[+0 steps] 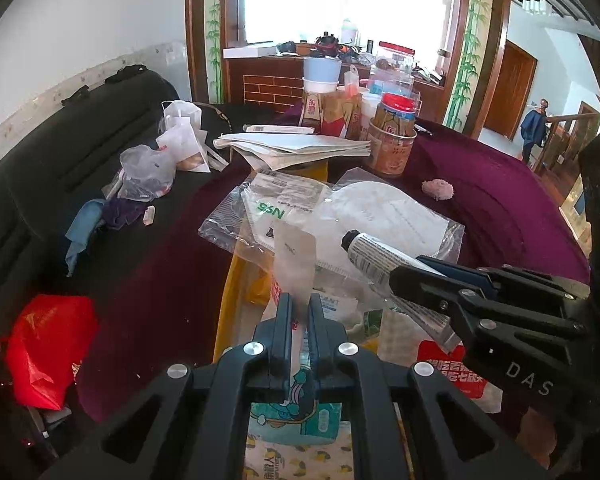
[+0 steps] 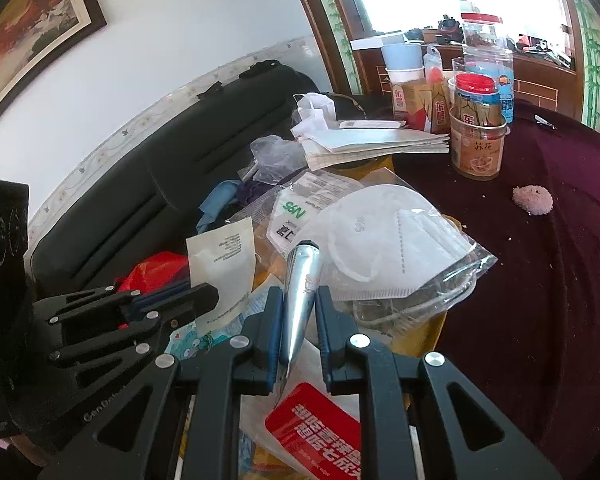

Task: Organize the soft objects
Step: 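Lower the tube and white sachet into the tray and open both tools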

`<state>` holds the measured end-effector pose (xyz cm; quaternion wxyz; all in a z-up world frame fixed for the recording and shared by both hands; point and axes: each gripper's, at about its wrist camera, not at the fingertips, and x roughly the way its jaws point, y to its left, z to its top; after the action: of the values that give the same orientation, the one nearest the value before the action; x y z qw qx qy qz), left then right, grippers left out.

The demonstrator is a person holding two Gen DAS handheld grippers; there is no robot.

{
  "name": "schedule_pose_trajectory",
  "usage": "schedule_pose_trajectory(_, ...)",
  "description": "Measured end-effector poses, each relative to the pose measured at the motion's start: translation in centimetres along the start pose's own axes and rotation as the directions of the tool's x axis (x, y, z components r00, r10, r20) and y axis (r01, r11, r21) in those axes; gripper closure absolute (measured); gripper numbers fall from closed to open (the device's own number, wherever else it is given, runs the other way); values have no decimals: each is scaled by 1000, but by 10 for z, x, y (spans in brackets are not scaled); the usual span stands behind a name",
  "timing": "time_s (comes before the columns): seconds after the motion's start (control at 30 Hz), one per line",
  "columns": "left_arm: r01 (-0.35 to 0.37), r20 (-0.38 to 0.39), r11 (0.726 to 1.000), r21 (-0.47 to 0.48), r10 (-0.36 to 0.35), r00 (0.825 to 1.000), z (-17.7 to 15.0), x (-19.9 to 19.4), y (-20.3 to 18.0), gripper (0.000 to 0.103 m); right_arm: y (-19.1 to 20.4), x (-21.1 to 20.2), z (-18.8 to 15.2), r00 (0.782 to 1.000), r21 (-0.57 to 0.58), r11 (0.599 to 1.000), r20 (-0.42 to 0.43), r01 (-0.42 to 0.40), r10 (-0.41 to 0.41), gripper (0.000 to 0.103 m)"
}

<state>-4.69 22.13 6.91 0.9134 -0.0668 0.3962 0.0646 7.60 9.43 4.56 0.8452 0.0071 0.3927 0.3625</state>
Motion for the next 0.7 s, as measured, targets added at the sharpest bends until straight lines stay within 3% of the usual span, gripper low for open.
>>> schedule_pose_trajectory(0.13, -7, 4, 1000, -3, 7, 1000, 1, -1, 0, 94, -2, 0, 1, 1000, 11, 1000, 12, -2, 2, 86)
schedule_pose_trajectory(0.2, -12, 3, 1000, -8, 12, 1000, 0, -1, 2, 81, -2, -2, 2, 1000, 12, 1000, 16, -5, 4, 72)
schedule_pose_trajectory(0.27, -21, 5, 1000, -6, 21, 1000, -2, -1, 2, 41, -2, -9, 0, 999, 14, 1000, 32, -6, 5, 54)
schedule_pose_trajectory(0.33, -31, 33, 999, -8, 32, 999, -6, -5, 2, 28, -1, -17, -2, 999, 9, 1000, 44, -18, 18, 50)
schedule_pose_trajectory(0.43, -49, 77, 999, -12, 50, 996, -13, -15, 3, 18, -2, -34, -10, 998, 16, 1000, 64, 2, -3, 38)
schedule_pose_trajectory(0.57, -79, 126, 997, -27, 82, 989, -23, -30, 3, 9, -5, -58, -34, 997, 41, 999, 76, 10, -13, 29)
schedule_pose_trajectory(0.7, -166, 208, 986, -35, 169, 963, -39, -51, -1, 2, -6, -66, -65, 997, 46, 997, 53, 58, -61, 25)
